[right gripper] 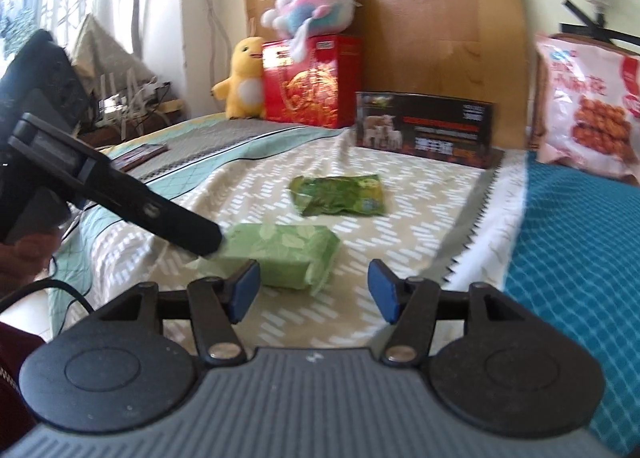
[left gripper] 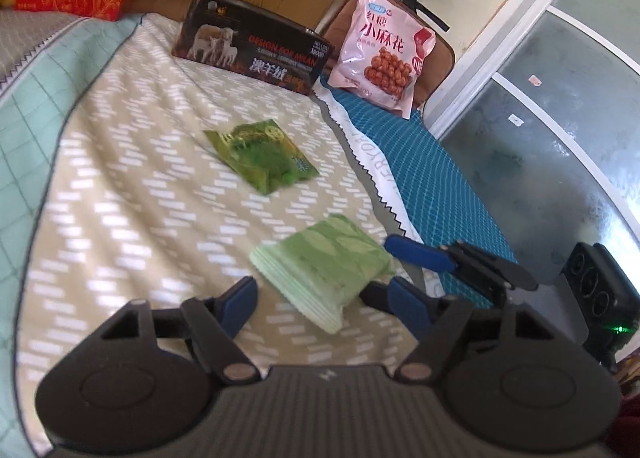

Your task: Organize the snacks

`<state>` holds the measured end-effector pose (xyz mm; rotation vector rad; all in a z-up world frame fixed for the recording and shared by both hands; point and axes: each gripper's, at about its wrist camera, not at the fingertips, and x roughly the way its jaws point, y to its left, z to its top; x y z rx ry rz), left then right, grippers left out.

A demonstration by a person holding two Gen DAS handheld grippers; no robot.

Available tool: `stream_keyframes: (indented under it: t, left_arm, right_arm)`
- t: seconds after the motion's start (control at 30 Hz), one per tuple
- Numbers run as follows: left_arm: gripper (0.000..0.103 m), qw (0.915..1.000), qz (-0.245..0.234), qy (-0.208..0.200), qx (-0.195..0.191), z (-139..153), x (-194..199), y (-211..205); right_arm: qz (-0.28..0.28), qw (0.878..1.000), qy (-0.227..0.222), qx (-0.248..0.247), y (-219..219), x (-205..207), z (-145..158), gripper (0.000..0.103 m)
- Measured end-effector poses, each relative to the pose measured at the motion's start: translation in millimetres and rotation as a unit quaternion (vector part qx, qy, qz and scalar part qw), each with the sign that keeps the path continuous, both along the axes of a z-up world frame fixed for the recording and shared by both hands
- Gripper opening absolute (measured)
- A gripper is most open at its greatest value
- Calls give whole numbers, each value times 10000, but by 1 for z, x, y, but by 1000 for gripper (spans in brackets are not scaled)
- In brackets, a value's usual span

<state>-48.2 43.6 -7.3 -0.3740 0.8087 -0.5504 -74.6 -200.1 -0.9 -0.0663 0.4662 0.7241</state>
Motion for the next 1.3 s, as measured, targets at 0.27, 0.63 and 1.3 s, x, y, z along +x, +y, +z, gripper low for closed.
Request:
stream_keyframes:
  t: [0.27,0.63,1.3]
  left_arm:
    - [35,9998,-55,-31,174,11,17,-3]
    - [37,9941,108,-1009,393,76,84,1]
    - [62,9853,1174,-1175,395,73,282,22]
  right_arm:
    - [417,9989,-38,-192,17,1,4,41]
    - [140,9972,-720,141,26,65,50,41]
    - [-798,9948,-435,459,36,249,49,50]
